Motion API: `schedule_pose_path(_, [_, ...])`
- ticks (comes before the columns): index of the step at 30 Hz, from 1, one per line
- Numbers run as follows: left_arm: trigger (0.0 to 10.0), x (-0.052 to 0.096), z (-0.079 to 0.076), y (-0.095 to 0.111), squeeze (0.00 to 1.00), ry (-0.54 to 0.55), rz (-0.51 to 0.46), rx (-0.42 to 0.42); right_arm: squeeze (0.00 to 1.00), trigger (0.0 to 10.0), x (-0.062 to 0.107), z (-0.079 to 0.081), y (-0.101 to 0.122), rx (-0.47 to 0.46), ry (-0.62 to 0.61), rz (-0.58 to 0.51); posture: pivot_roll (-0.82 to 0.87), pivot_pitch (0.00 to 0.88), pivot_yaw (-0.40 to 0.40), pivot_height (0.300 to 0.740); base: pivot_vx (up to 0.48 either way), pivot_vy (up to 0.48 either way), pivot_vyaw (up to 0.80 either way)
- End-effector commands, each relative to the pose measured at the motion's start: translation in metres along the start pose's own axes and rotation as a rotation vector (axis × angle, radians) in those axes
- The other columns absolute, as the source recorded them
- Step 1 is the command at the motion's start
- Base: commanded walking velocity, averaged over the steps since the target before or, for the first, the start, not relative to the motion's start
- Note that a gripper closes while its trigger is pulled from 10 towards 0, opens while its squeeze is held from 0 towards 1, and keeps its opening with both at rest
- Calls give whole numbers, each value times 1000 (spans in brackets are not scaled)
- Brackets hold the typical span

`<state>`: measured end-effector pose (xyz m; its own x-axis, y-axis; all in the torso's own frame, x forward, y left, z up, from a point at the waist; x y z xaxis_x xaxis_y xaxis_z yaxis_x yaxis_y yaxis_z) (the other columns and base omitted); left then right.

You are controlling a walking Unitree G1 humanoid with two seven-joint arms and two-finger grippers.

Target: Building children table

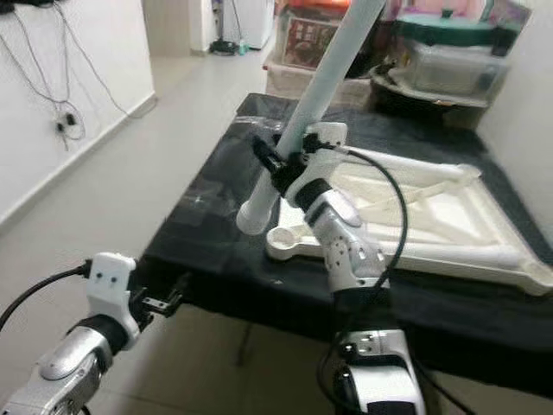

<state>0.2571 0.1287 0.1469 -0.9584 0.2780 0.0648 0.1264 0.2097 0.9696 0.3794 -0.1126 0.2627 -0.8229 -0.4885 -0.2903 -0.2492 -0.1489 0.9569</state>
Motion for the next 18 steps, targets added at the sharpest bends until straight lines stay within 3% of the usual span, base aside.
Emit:
schedule_pose_path(1, [10000,-2,0,-1,0,5,-1,11,0,10000,-1,-4,0,16,-21,-13,35,60,-67,740,296,-375,0])
schedule_pose_path(4, [10000,-2,1,-1,0,8,-5,18,0,10000,-1,-4,0,18,-24,-15,35,60,-67,740,296,-375,0])
schedule_pose_path(5, [10000,-3,4,3,0,32,-28,61,0,10000,-3,-4,-1,22,-27,-21,34,62,-70,740,0,0,0])
schedule_pose_path(9, [10000,-3,6,6,0,50,-43,86,0,10000,-4,-4,-1,24,-30,-22,34,64,-71,740,0,0,0])
schedule_pose_path(18, [10000,-5,5,16,0,58,-84,87,0,10000,-6,-2,-1,27,-34,-29,36,65,-75,740,0,0,0])
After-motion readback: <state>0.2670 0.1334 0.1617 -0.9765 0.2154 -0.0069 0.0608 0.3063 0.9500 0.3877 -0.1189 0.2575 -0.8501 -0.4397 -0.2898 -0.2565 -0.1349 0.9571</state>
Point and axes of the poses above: a point about 5 cm out from each wrist's last joint towards the gripper, its own x axis pointing back from the gripper into the wrist, its own y axis along the axis of the wrist's last joint, z = x × y, the point moved 2 cm from there along -x, pointing out of the wrist towards the gripper, and after that the axes turned 11 degrees about x, right-handed, at the moved point
